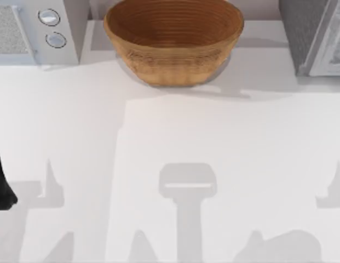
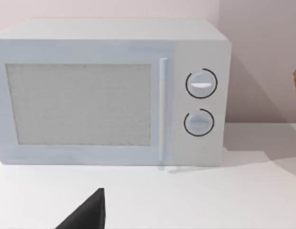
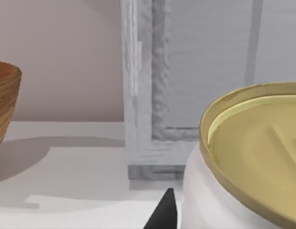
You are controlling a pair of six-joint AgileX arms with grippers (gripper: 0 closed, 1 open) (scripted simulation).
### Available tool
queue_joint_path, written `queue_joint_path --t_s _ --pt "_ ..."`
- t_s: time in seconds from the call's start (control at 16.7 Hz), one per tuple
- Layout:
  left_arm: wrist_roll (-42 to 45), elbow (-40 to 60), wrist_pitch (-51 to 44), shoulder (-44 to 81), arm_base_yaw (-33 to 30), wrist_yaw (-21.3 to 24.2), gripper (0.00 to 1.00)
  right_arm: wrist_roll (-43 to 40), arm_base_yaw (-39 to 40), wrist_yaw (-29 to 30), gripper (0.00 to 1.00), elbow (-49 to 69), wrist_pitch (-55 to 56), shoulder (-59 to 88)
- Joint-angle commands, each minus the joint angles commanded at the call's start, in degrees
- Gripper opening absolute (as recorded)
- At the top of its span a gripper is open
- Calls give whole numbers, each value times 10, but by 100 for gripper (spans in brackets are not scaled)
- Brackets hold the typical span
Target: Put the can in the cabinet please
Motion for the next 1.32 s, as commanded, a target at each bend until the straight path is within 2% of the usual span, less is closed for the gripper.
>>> queue_joint_path --t_s 0.18,0.36,1.02,1.32 --pt "0 0 0 0 0 0 100 1 9 5 0 55 -14 48" --pt "0 0 0 0 0 0 100 1 23 17 0 162 -40 135" --pt "0 0 0 0 0 0 100 3 80 84 0 750 -181 574" --pt "0 0 0 0 0 0 100 7 98 105 0 943 -227 714"
